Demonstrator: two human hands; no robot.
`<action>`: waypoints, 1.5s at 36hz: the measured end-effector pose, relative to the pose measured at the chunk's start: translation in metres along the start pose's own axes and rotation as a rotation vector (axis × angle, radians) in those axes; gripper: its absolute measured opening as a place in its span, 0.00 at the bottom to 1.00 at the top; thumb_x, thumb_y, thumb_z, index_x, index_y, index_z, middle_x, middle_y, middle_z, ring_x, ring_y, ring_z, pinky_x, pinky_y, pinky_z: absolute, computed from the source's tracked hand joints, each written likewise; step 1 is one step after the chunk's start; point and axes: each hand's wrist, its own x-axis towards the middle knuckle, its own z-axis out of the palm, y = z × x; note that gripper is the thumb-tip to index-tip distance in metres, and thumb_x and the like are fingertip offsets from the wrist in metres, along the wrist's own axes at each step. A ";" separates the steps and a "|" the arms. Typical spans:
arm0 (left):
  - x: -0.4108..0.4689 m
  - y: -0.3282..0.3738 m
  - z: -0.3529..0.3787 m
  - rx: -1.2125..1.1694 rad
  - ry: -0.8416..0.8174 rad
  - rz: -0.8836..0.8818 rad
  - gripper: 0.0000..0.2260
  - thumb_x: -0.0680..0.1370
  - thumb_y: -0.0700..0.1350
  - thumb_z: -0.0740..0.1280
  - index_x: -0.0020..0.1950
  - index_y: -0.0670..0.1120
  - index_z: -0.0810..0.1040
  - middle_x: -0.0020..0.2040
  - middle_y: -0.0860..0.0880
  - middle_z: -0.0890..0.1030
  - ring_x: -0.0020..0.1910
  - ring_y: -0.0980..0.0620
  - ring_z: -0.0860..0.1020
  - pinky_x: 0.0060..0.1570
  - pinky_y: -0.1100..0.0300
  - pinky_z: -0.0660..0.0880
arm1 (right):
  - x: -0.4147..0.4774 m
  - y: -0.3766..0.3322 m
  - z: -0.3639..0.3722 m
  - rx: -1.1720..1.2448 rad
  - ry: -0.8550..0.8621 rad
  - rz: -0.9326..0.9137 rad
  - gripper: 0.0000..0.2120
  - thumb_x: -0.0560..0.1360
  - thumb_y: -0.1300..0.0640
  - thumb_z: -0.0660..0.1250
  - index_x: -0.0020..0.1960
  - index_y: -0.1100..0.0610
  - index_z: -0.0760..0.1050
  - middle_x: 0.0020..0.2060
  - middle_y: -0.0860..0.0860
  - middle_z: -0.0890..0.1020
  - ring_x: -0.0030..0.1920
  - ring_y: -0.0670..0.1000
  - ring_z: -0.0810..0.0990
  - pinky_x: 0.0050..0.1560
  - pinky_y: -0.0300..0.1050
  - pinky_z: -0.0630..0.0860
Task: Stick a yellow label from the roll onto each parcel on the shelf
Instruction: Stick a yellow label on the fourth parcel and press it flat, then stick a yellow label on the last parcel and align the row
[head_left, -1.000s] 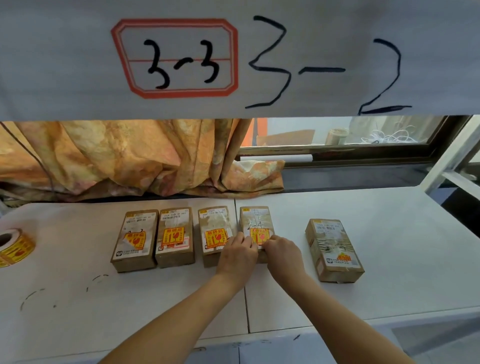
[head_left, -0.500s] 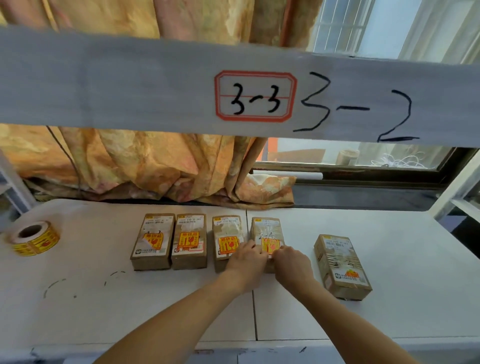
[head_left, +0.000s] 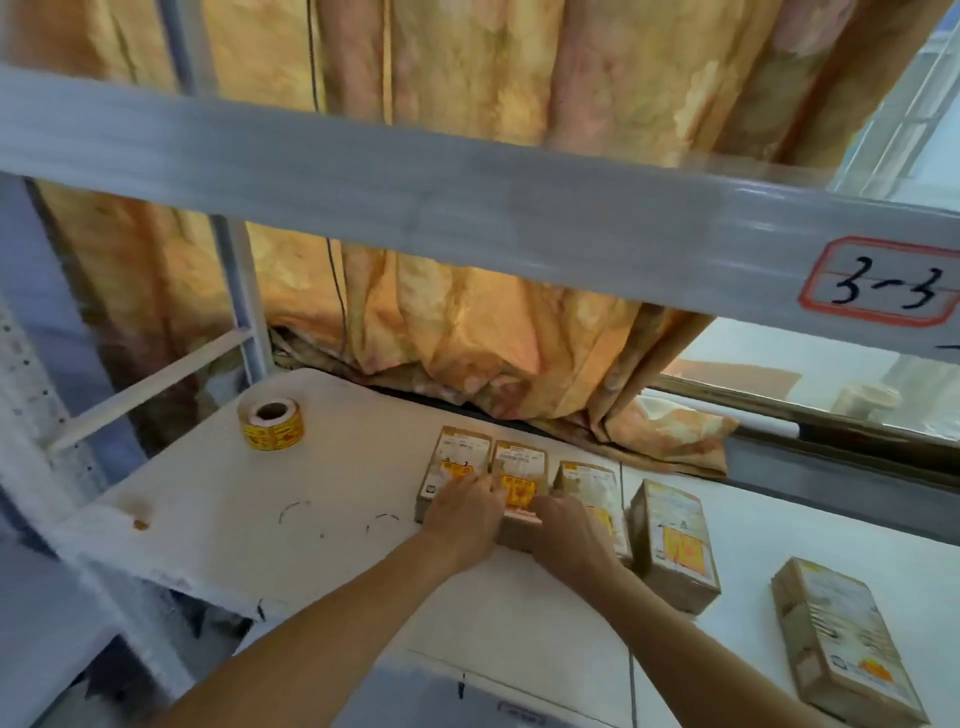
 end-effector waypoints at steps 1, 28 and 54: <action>-0.005 -0.012 -0.004 0.013 -0.004 -0.032 0.16 0.74 0.36 0.63 0.62 0.42 0.71 0.60 0.42 0.75 0.60 0.42 0.72 0.58 0.50 0.71 | 0.004 -0.010 0.004 -0.004 -0.006 -0.014 0.09 0.72 0.58 0.65 0.52 0.55 0.78 0.52 0.54 0.81 0.49 0.55 0.81 0.45 0.48 0.79; -0.183 -0.353 -0.006 0.236 -0.158 -0.581 0.12 0.75 0.39 0.63 0.58 0.43 0.73 0.58 0.44 0.77 0.58 0.44 0.73 0.57 0.53 0.69 | 0.056 -0.278 0.126 0.029 -0.334 -0.428 0.15 0.77 0.55 0.58 0.62 0.54 0.73 0.57 0.52 0.76 0.57 0.53 0.75 0.55 0.46 0.75; -0.086 -0.222 -0.032 -0.063 0.243 -0.216 0.04 0.74 0.44 0.65 0.45 0.44 0.75 0.42 0.45 0.79 0.41 0.43 0.77 0.40 0.50 0.73 | 0.057 -0.206 0.070 0.743 -0.262 -0.005 0.07 0.73 0.56 0.65 0.39 0.53 0.80 0.42 0.57 0.85 0.41 0.56 0.82 0.47 0.50 0.80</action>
